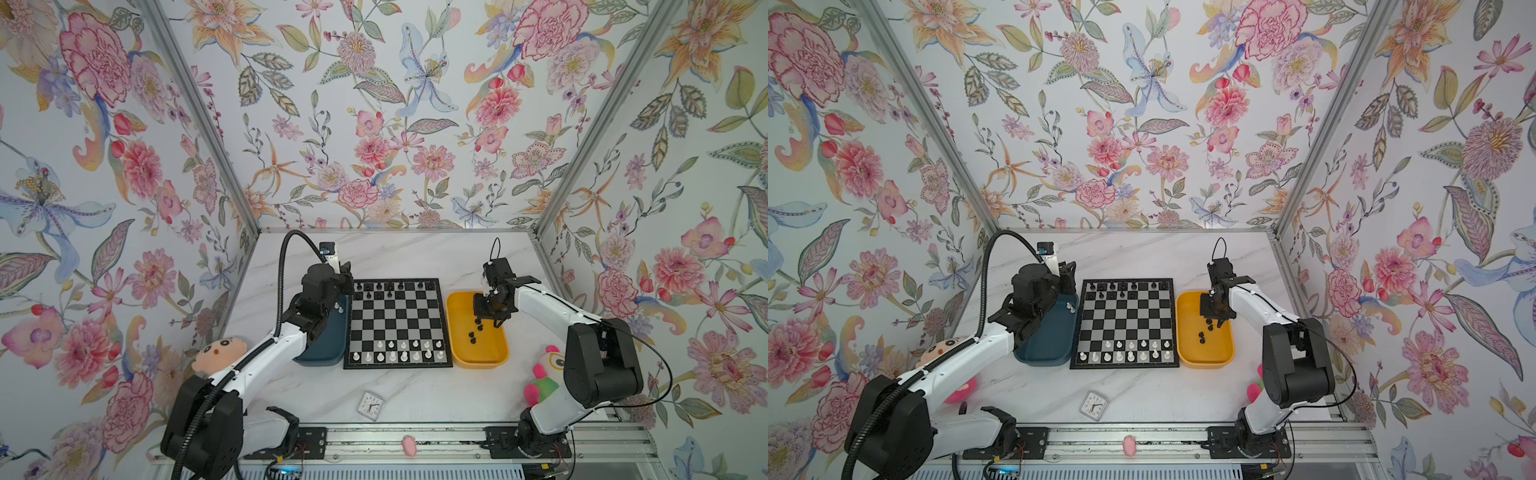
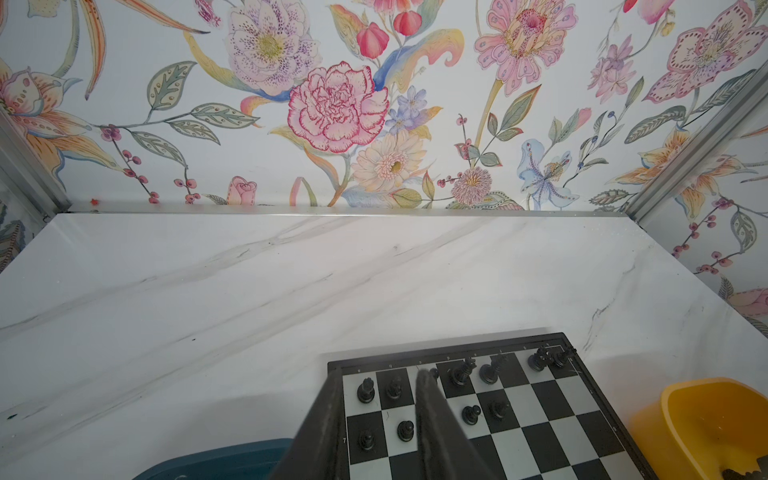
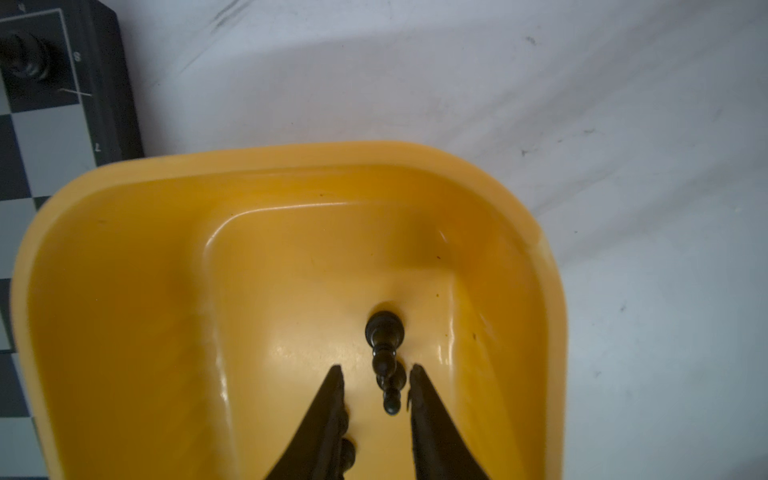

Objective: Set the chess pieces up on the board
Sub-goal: 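Close the right gripper on a black pawn in the yellow tray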

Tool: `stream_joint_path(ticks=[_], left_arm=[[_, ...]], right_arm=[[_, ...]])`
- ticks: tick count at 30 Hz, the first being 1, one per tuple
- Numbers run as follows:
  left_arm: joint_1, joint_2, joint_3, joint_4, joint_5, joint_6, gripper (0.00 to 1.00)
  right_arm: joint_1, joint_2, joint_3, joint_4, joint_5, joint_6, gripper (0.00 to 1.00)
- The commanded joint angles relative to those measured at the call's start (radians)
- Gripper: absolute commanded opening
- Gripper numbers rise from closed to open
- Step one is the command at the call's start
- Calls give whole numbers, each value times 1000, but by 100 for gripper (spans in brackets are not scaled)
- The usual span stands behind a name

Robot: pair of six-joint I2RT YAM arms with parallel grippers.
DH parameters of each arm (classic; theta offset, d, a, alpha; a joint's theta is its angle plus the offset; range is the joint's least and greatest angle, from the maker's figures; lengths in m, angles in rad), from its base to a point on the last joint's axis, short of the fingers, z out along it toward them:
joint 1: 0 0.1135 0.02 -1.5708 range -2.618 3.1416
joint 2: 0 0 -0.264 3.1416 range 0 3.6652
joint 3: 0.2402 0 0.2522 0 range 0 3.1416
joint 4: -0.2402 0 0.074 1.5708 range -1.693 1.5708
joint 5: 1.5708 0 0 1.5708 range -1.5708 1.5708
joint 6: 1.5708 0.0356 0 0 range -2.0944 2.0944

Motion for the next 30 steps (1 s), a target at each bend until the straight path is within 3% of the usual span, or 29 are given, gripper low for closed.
stream_joint_path(ticks=[1,30], left_arm=[[13,-19,-11,18,12,4,32],[14,-21,-9,5,22,8,34]], right_arm=[[-4,21,18,-1,-12,-10,29],[-3,87,23,4,-7,-6,23]])
